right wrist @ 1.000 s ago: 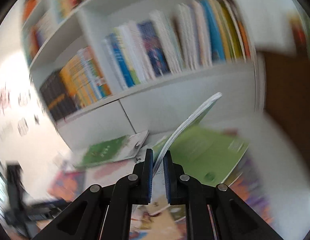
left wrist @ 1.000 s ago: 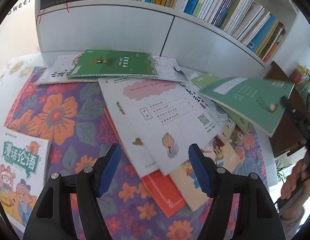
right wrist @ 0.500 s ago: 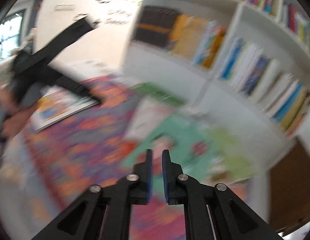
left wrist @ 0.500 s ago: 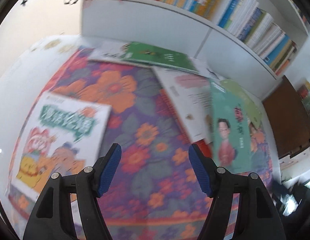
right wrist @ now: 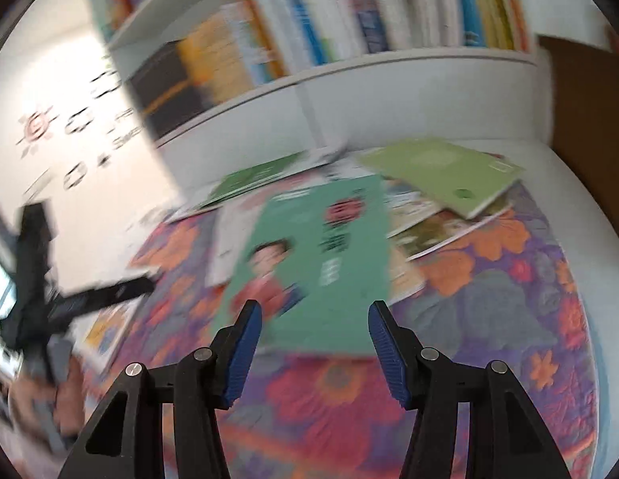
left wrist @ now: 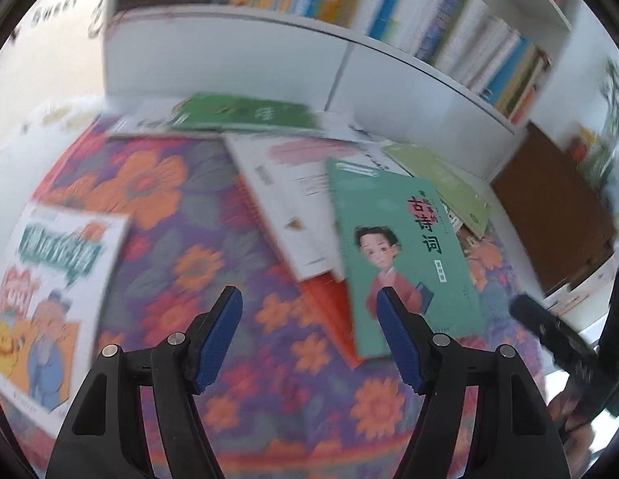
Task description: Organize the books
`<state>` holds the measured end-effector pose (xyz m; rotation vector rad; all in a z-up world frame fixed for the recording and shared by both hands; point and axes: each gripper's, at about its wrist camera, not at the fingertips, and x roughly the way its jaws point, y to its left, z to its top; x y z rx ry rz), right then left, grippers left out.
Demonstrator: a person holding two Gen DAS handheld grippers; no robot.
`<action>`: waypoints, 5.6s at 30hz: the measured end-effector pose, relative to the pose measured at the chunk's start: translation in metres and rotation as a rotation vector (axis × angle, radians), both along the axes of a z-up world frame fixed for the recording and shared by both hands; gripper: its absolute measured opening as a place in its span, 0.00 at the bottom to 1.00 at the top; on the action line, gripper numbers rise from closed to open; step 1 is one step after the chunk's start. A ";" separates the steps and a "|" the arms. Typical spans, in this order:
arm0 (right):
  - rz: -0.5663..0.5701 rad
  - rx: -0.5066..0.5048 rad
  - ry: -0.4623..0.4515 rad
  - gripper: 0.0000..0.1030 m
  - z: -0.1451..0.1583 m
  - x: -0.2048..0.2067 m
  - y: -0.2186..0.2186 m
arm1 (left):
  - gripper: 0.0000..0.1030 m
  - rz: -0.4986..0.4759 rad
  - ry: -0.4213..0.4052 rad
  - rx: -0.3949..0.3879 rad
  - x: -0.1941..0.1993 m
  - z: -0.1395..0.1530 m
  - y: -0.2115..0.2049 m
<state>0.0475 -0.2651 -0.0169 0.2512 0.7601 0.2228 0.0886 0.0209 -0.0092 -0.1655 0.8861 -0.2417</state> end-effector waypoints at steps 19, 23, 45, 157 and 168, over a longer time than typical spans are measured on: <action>0.069 0.080 0.258 0.39 -0.062 -0.013 0.015 | 0.54 -0.189 0.117 0.064 -0.089 -0.033 -0.042; 0.225 0.049 0.308 0.38 -0.059 -0.057 0.014 | 0.54 -0.183 0.191 0.046 -0.114 -0.042 -0.019; 0.283 0.315 0.238 0.17 -0.089 0.011 -0.015 | 0.47 -0.251 0.113 -0.109 -0.029 -0.062 -0.013; 0.320 0.261 -0.039 0.13 0.038 0.008 0.203 | 0.39 -0.191 -0.061 -0.148 -0.009 0.049 0.195; 0.435 0.255 0.079 0.13 -0.003 0.048 0.285 | 0.39 -0.098 0.001 -0.148 0.008 0.003 0.269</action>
